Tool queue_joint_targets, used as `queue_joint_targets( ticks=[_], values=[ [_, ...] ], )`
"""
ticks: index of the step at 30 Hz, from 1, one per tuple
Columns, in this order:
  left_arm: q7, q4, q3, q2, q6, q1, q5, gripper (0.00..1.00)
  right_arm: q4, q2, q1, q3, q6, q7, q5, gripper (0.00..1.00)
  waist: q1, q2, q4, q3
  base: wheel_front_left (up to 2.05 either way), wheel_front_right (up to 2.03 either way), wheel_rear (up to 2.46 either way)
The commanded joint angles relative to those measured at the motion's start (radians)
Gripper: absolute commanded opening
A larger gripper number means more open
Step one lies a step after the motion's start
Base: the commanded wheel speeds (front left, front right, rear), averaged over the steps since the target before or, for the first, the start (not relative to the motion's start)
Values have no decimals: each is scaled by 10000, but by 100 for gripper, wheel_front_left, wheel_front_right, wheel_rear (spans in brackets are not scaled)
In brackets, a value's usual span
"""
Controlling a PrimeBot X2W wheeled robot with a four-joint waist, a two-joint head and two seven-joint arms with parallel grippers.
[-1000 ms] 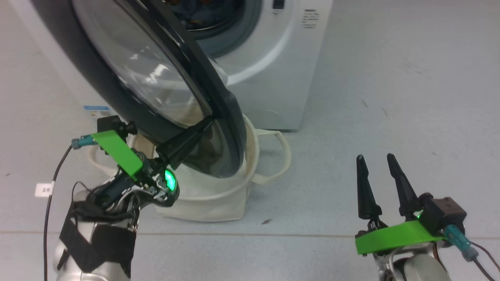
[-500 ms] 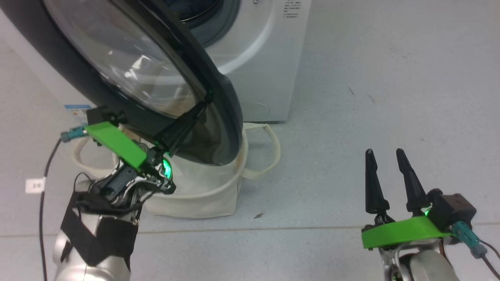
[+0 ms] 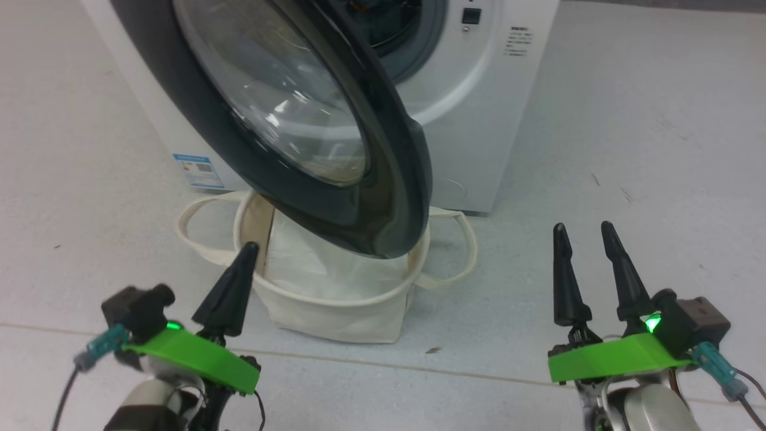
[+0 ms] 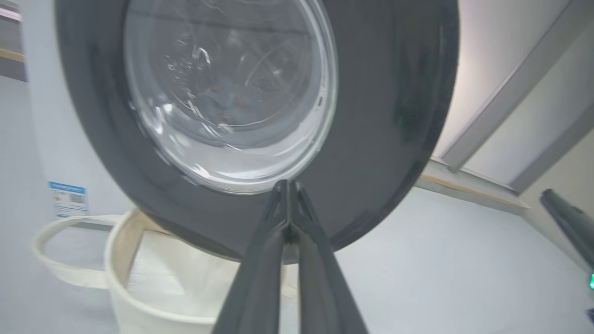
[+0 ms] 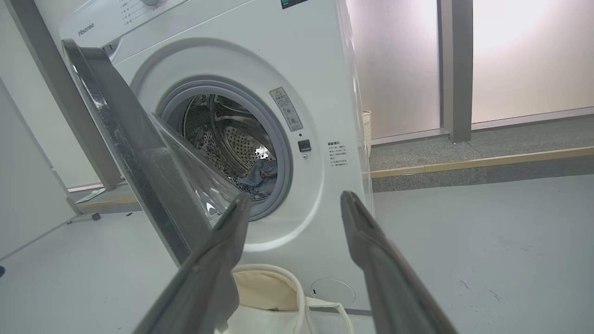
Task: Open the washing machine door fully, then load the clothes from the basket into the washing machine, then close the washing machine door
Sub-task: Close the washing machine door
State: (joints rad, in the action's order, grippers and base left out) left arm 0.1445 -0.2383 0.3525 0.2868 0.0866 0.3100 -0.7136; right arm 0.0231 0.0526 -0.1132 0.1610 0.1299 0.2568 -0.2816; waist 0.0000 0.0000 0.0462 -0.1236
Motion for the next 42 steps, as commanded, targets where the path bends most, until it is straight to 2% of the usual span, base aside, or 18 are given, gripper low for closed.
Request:
queue_joint_targets(
  ticks=[1,4,5,6,7,11,15,24,29,33,37,38,39,42],
  values=[
    [595,51,-360,55,-291,336,402,0,-360,-24,-31,297,8,49,130,100,0,0,201,102,0,0,0],
    [1121,-378,-766,-400,-863,168,1082,0,-374,-24,49,398,8,49,189,100,0,0,351,169,0,0,0],
    [1152,-364,-950,-514,-1021,110,1381,88,-378,-24,73,422,8,49,179,100,0,0,392,190,0,0,0],
    [1152,-364,-950,-514,-1021,110,1381,88,-378,-24,73,422,8,49,179,100,0,0,392,190,0,0,0],
    [1164,-49,-1286,-665,-1272,-87,2353,100,-366,-24,114,450,8,49,188,100,0,0,451,218,0,0,0],
    [1169,454,-1818,-1093,-1488,-567,3724,100,-302,-24,166,488,8,49,275,100,0,0,496,260,0,0,0],
    [1170,606,-2087,-1435,-1219,-844,4386,100,-281,-24,188,489,8,49,402,100,0,0,492,272,0,0,0],
    [1172,397,-2495,-1907,-583,-932,4723,100,-407,-24,94,604,8,49,359,100,0,0,522,124,0,0,0],
    [1172,296,-2536,-2142,-310,-876,4841,100,-1099,-24,-128,845,8,49,418,100,0,0,681,39,0,0,0],
    [1172,228,-2551,-2243,-178,-859,4932,100,-1363,-24,-316,1515,8,49,615,100,0,0,811,12,0,0,0],
    [1172,124,-2513,-2302,-77,-836,4967,100,-604,-13,-557,2383,8,49,825,100,0,0,980,-14,0,0,0],
    [1172,97,-2483,-2313,-47,-825,4962,100,-368,35,-673,2595,8,49,825,65,0,0,1034,-21,0,0,0],
    [1172,44,-2445,-2322,-12,-824,4940,100,-104,105,-798,2780,8,49,812,0,0,0,1083,-23,0,0,0],
    [1172,-74,-2364,-2339,46,-792,4944,100,657,235,-1209,2977,8,49,916,0,0,0,1228,-26,0,0,0]
  ],
)
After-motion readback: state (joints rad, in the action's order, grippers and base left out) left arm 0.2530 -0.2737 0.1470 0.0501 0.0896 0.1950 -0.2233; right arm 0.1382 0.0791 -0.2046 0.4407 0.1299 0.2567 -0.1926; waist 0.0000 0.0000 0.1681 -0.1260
